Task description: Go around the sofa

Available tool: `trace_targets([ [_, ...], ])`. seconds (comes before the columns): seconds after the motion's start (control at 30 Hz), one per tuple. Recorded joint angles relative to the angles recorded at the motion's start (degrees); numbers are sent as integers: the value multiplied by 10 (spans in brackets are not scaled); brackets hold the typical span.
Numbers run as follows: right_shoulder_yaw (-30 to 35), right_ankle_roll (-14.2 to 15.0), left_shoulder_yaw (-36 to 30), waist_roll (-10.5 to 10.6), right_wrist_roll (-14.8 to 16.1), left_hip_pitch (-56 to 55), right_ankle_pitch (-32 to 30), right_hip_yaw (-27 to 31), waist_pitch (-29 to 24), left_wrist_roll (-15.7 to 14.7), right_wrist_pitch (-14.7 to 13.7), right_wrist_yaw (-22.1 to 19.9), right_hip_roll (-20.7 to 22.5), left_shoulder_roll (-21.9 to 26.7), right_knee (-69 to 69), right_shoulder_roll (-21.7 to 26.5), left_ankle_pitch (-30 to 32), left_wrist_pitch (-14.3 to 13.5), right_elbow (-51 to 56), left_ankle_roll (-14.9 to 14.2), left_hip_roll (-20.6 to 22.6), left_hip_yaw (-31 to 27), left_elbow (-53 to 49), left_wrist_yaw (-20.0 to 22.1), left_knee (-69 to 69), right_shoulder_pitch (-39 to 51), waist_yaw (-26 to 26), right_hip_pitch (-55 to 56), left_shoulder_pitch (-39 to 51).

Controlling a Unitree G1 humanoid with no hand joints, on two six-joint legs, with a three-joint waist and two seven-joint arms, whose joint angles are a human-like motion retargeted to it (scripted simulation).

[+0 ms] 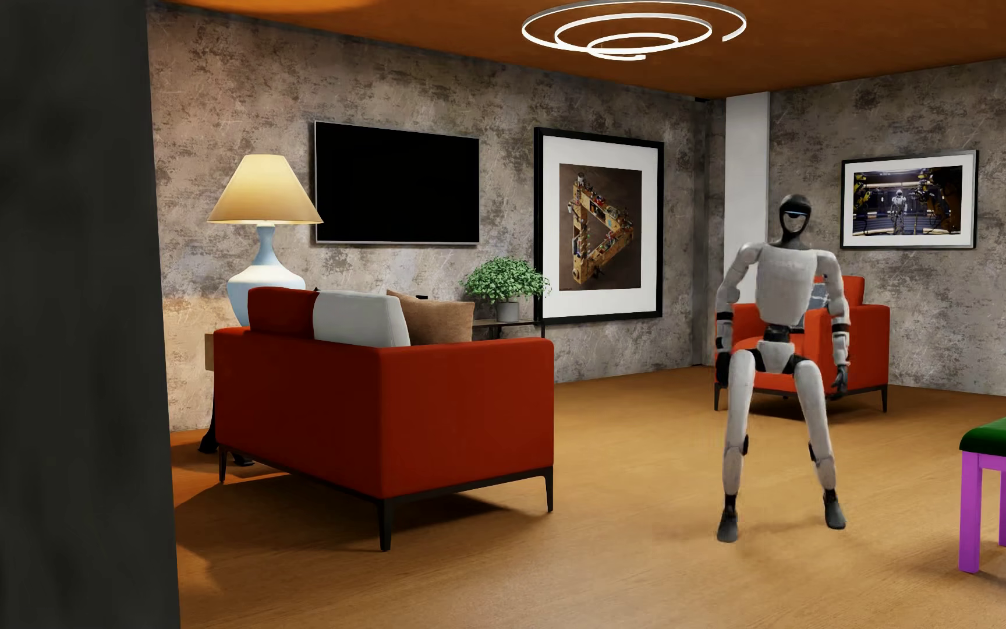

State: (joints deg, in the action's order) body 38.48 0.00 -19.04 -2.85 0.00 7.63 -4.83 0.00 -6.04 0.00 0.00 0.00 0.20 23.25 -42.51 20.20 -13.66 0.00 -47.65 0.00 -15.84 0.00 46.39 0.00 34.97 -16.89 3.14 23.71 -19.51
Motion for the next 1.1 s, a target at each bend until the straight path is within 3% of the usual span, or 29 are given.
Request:
trace_targets([
  [0.1,33,0,-2,15,0,76,101,0,9,0,0,0,-18,2,100,16,-44,0,-45,0,29,0,-36,0,-30,-42,-50,68,25],
  [0.13,50,0,-18,21,0,89,100,0,5,0,0,0,-29,6,104,22,-58,0,-63,0,30,0,-44,0,-25,-53,-77,87,43],
  [0.17,43,0,-21,31,0,100,10,0,0,0,0,0,-36,12,81,25,-60,0,-73,0,24,0,-55,0,-16,-69,-102,116,59],
  [0.2,64,0,-23,43,0,124,-64,0,-10,0,0,0,-32,14,27,28,-41,0,-95,0,15,0,-54,0,-14,-72,-121,140,69],
  [0.23,80,0,-10,56,0,138,-83,0,-13,0,0,0,-18,14,-8,26,2,0,-118,0,7,0,-53,0,-6,-67,-130,151,67],
  [0.3,89,0,-9,67,0,81,-16,0,5,0,0,0,16,10,-27,24,119,0,-125,0,-2,0,-29,0,88,-74,-130,115,47],
  [0.37,77,0,-23,77,0,-11,50,0,-4,0,0,0,61,6,-12,24,101,0,-91,0,20,0,-8,0,257,-72,-61,38,38],
  [0.43,82,0,-39,77,0,-124,95,0,-17,0,0,0,106,0,55,27,23,0,-56,0,49,0,4,0,384,-26,0,-84,8],
  [0.47,51,0,-57,75,0,-180,131,0,-24,0,0,0,117,1,93,29,-10,0,-27,0,67,0,9,0,388,-6,28,-153,-6],
  [0.53,-20,0,-84,69,0,-281,196,0,-24,0,0,0,106,2,142,35,-21,0,37,0,95,0,26,0,295,34,92,-262,-37],
  [0.63,-117,0,-101,71,0,-352,282,0,-3,0,0,0,84,-2,187,47,33,0,127,0,92,0,47,0,13,105,156,-388,-79],
  [0.7,-152,0,-105,77,0,-378,297,0,17,0,0,0,69,-1,190,60,17,0,174,0,82,0,50,0,-80,137,182,-443,-100],
  [0.73,-168,0,-104,71,0,-388,278,0,17,0,0,0,36,-1,178,60,22,0,185,0,80,0,53,0,-51,143,209,-465,-107],
  [0.77,-178,0,-112,58,0,-413,233,0,17,0,0,0,6,-1,144,54,66,0,186,0,88,0,68,0,29,139,220,-472,-105],
  [0.8,-179,0,-124,35,0,-421,152,0,10,0,0,0,-28,-3,76,38,73,0,166,0,113,0,99,0,104,124,215,-466,-93],
  [0.83,-175,0,-126,32,0,-391,60,0,4,0,0,0,-40,-8,-32,32,45,0,144,0,129,0,117,0,142,108,199,-432,-73],
  [0.87,-144,0,-112,39,0,-362,-6,0,8,0,0,0,-23,-18,-185,35,10,0,121,0,138,0,102,0,152,101,177,-358,-68],
  [0.9,-108,0,-102,34,0,-307,1,0,1,0,0,0,-25,-24,-307,31,1,0,90,0,161,0,76,0,131,98,133,-296,-59],
  [0.97,-71,0,-72,61,0,-205,12,0,-3,0,0,0,11,-35,-389,27,6,0,48,0,172,0,9,0,69,57,41,-176,-26],
  [1.0,-80,0,-67,77,0,-143,-3,0,-7,0,0,0,26,-39,-350,27,5,0,41,0,172,0,-33,0,30,17,5,-128,-11],
  [1.03,-26,0,-44,77,0,-88,-46,0,-9,0,0,0,36,-36,-257,7,3,0,-55,0,170,0,-71,0,-2,18,-19,-88,6],
  [1.1,32,0,-20,86,0,8,-122,0,-5,0,0,0,43,-35,-12,20,-13,0,-67,0,157,0,-154,0,-53,-37,-67,-29,38],
])
